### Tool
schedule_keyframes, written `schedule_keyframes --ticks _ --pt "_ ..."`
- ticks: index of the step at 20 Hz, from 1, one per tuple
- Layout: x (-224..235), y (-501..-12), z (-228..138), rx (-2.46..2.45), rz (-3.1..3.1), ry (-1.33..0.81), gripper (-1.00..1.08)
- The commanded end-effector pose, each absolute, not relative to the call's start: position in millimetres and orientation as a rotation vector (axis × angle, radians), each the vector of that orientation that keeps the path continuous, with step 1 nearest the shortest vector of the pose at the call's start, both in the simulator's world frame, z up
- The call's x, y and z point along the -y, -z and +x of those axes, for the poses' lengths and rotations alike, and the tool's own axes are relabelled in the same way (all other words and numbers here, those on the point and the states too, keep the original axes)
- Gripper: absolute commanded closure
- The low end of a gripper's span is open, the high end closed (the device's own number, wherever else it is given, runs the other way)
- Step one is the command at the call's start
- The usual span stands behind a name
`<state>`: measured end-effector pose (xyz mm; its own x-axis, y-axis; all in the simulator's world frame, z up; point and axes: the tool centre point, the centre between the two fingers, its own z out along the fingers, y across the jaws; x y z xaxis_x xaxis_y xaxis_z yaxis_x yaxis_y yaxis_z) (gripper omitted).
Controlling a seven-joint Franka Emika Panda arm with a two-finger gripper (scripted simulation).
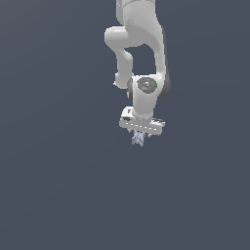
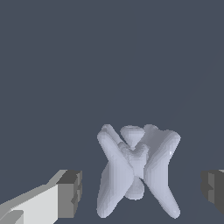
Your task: Pick up the object and move it to a goal position.
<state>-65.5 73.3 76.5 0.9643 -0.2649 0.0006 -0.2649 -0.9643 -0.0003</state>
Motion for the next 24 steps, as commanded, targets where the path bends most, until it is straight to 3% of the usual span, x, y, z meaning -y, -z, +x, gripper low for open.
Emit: schedule_keyframes --ticks 1,10,11,24 --pt "-73.2 -64.4 -66.5 -0.421 -3.113 0.0 -0.92" --pt "-73.4 -40.5 -66.1 -0.424 -3.113 0.0 -0.92" --pt "-73.4 -40.5 -66.1 -0.424 -3.113 0.0 1.08" --pt "-74.3 -43.7 -65.4 -0.423 -3.113 0.001 1.08"
